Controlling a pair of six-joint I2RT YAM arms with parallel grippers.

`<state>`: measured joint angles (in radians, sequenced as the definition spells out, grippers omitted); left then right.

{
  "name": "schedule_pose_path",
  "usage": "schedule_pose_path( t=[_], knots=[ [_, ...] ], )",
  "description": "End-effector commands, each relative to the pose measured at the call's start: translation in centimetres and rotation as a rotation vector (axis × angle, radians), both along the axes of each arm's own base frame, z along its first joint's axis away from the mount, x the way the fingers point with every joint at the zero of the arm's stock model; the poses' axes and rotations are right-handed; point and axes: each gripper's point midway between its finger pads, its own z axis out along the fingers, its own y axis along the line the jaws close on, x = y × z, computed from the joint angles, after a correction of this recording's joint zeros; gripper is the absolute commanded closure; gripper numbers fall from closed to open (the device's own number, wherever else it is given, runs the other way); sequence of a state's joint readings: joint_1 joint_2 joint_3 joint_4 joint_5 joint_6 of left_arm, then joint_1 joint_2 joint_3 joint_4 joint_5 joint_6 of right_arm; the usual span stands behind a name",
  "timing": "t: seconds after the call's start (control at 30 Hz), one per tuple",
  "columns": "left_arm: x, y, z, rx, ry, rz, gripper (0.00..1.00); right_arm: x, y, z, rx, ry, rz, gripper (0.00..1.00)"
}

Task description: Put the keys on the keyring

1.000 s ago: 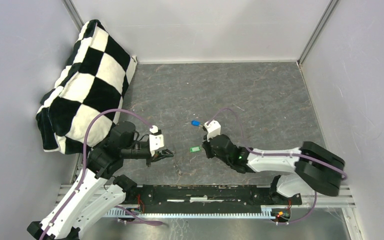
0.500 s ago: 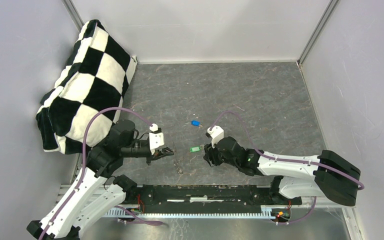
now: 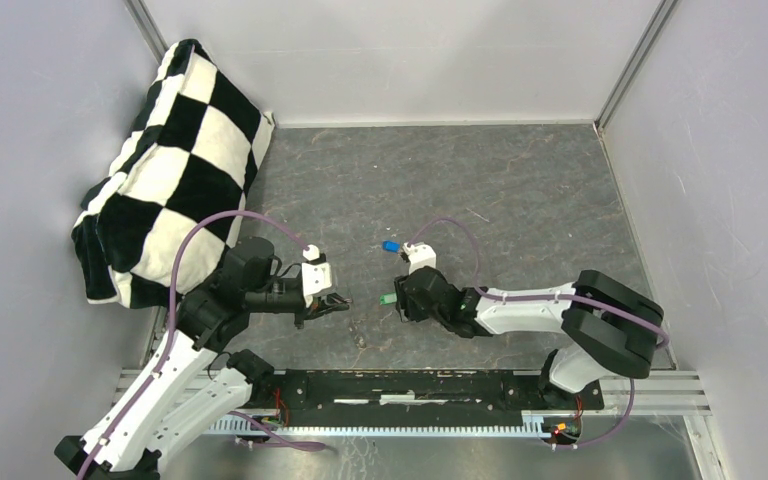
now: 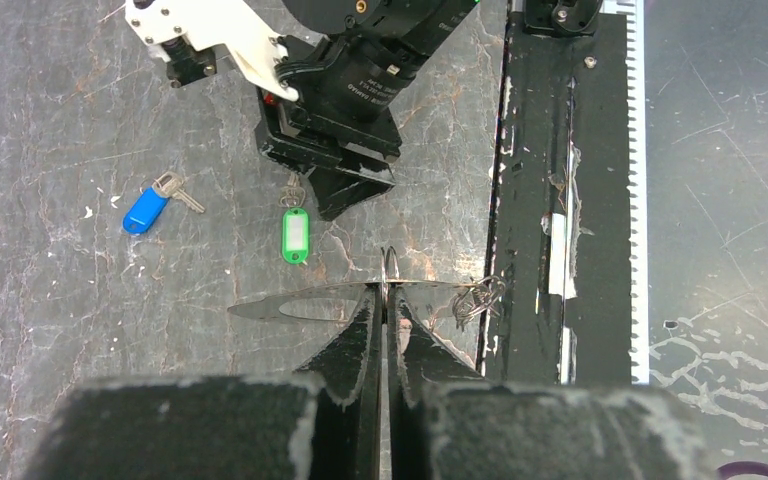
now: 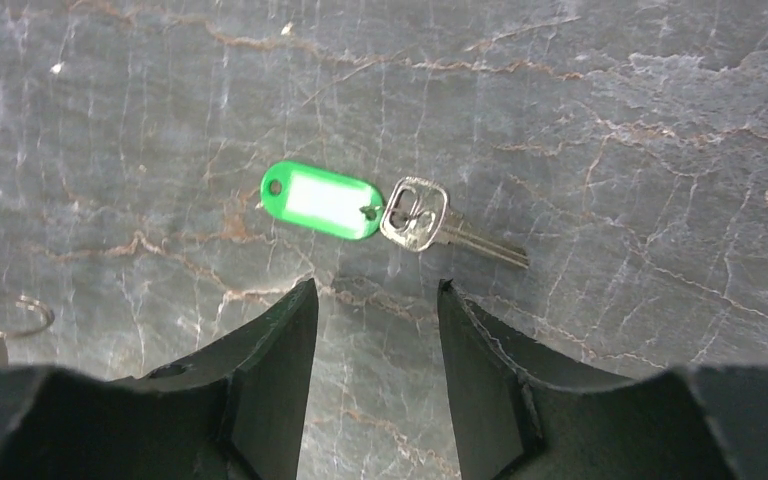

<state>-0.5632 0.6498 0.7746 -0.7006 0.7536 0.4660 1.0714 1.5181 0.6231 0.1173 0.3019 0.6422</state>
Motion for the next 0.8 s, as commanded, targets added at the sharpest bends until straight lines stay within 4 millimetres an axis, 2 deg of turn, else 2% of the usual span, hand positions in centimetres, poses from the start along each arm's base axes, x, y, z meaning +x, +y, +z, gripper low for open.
schedule_pose_path(
  t=[0.0,0.23,0.4,0.77],
  knots=[
    [0.3,-0.6,2.9,-0.064,-0.062,-0.009,0.98,2.6,1.5,2.4,0.069,-0.068,-0.110,0.46],
    [0.3,-0.6,2.9,-0.064,-0.071,-0.010,0.98,3.2,1.9,1.7,0.071,-0.054,-0.120,0.46],
    [0.4,-0.4,2.9,-0.060,-0.085,-0.004,0.98,3.3,2.1,1.1,0.058,-0.049,-0.119,0.50],
    [0.2,-0.2,2.6,-0.060,-0.096,-0.002,0.98,4.2,2.7,1.5,0.037,-0.076,-0.123,0.56]
  ],
)
